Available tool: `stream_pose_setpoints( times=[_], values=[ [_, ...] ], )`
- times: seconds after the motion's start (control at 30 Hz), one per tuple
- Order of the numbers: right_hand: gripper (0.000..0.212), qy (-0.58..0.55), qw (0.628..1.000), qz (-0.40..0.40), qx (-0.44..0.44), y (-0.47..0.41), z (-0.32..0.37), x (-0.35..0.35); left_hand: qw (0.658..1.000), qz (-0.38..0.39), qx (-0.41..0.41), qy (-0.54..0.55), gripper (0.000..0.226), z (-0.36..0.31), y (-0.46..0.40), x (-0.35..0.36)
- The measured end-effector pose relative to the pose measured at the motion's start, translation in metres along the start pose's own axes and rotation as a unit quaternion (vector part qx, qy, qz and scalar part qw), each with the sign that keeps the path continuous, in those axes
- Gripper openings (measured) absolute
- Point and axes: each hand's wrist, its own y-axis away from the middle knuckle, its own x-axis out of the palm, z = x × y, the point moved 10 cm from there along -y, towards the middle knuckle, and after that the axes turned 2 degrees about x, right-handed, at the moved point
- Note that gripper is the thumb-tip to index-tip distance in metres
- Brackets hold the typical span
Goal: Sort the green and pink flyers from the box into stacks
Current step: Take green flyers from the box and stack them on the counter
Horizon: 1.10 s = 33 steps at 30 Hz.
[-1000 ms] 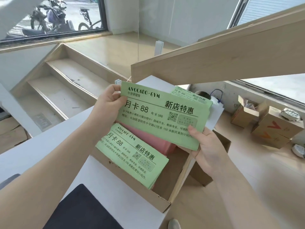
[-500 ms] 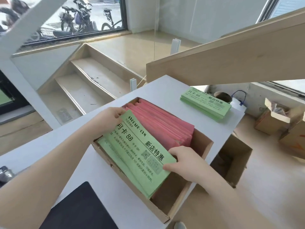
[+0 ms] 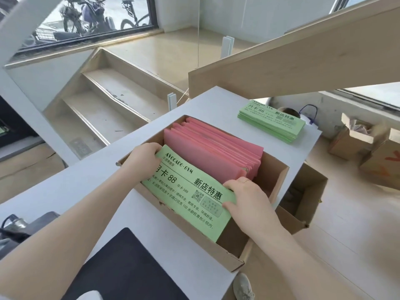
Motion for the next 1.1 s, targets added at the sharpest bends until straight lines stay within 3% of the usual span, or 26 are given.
stream_pose_setpoints(
  times=[0.1,0.17,0.2,0.23,0.3,0.37,0.43,0.5,0.57,0.63,0.7,0.77,0.93,1.1],
  values=[
    [0.041,-0.235,0.971,0.001,0.054,0.005,-0.009,-0.005,0.992,0.004,-0.027,0.127,0.021,0.007,0.003,-0.002],
    [0.027,-0.423,0.896,0.072,0.111,0.01,-0.011,0.009,0.982,0.02,-0.035,0.187,0.018,0.006,0.007,-0.002],
    [0.023,-0.466,0.87,0.101,0.124,0.013,-0.008,0.015,0.977,0.023,-0.037,0.21,0.019,0.005,0.009,-0.002],
    [0.023,-0.458,0.876,0.105,0.107,0.015,-0.004,0.015,0.97,0.025,-0.042,0.237,0.022,0.004,0.01,-0.001],
    [0.027,-0.369,0.928,0.039,0.027,0.017,0.006,-0.002,0.959,0.019,-0.046,0.281,0.025,0.002,0.01,0.0],
    [0.03,-0.311,0.948,-0.025,-0.059,0.025,0.023,-0.026,0.947,0.013,-0.043,0.317,0.029,-0.002,0.01,0.001],
    [0.033,-0.286,0.948,-0.05,-0.134,0.033,0.036,-0.048,0.905,0.036,-0.016,0.423,0.049,-0.011,0.009,0.004],
    [0.035,-0.258,0.945,-0.067,-0.19,0.037,0.041,-0.071,0.848,0.086,0.065,0.518,0.068,-0.036,0.015,0.0],
    [0.036,-0.253,0.94,-0.092,-0.208,0.032,0.032,-0.098,0.832,0.077,0.14,0.532,0.088,-0.058,0.016,-0.015],
    [0.036,-0.31,0.93,-0.11,-0.165,0.016,0.005,-0.121,0.819,0.057,0.187,0.54,0.097,-0.08,0.019,-0.032],
    [0.03,-0.379,0.909,-0.135,-0.109,-0.006,-0.029,-0.14,0.825,0.029,0.208,0.525,0.074,-0.101,0.018,-0.042],
    [0.024,-0.427,0.886,-0.165,-0.074,-0.027,-0.062,-0.154,0.857,-0.008,0.182,0.482,0.041,-0.117,0.005,-0.041],
    [0.023,-0.468,0.858,-0.207,-0.041,-0.074,-0.129,-0.166,0.915,-0.056,0.205,0.342,0.03,-0.165,-0.05,-0.029],
    [0.025,-0.455,0.869,-0.193,-0.022,-0.12,-0.189,-0.139,0.909,0.042,0.096,0.403,0.031,-0.194,-0.13,0.026]
  ],
)
